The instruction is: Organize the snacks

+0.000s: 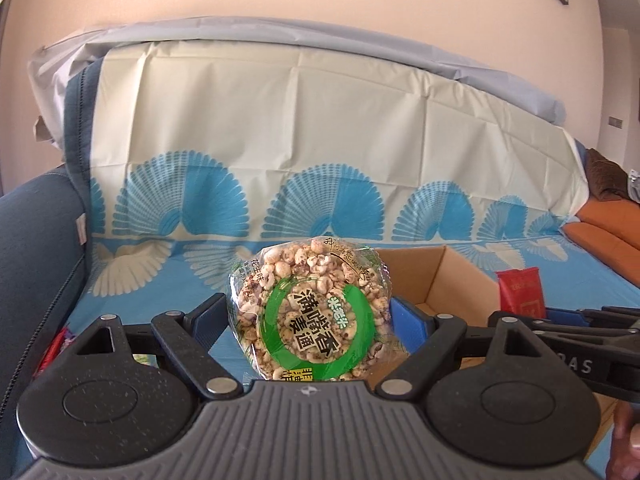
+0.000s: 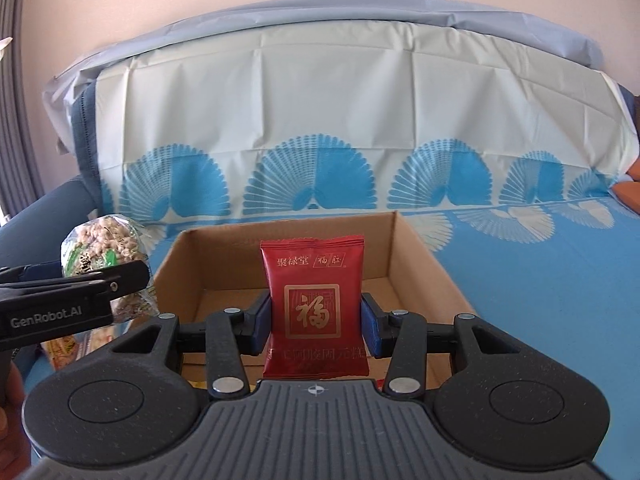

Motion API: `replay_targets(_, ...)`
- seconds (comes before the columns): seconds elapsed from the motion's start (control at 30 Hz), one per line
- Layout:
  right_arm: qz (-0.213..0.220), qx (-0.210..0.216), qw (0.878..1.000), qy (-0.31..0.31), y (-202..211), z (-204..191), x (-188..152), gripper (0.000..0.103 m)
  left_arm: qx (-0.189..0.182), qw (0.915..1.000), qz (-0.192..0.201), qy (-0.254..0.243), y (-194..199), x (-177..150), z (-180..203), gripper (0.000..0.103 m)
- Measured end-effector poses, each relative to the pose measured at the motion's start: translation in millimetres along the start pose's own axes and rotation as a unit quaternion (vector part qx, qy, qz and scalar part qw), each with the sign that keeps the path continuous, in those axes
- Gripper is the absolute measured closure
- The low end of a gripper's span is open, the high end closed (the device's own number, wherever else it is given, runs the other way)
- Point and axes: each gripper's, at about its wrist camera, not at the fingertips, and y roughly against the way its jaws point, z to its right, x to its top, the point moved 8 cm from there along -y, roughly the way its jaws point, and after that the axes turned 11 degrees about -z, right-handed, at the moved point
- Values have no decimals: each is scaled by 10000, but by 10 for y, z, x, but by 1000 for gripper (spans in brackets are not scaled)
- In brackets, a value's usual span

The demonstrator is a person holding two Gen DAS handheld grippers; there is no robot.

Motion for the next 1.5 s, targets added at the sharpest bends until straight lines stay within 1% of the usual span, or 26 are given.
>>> replay_targets(0.2,30,-160,9998,-117,7,145,-9,56,-214,9991,217,-294,48,22,254,14)
replay_targets(0.53,133,-307,9992,-220,30,214,12,56,-414,9982,282,-321,46,4,427,14)
replay_targets(0.87,155,-381,9988,-256,32,219,12,54,-469,9979,303,-315,39,13,450,14)
replay_targets(1.5,202,-439,9985,-264,53,222,10,53,-544,9977,296,-259,36,19,444,14)
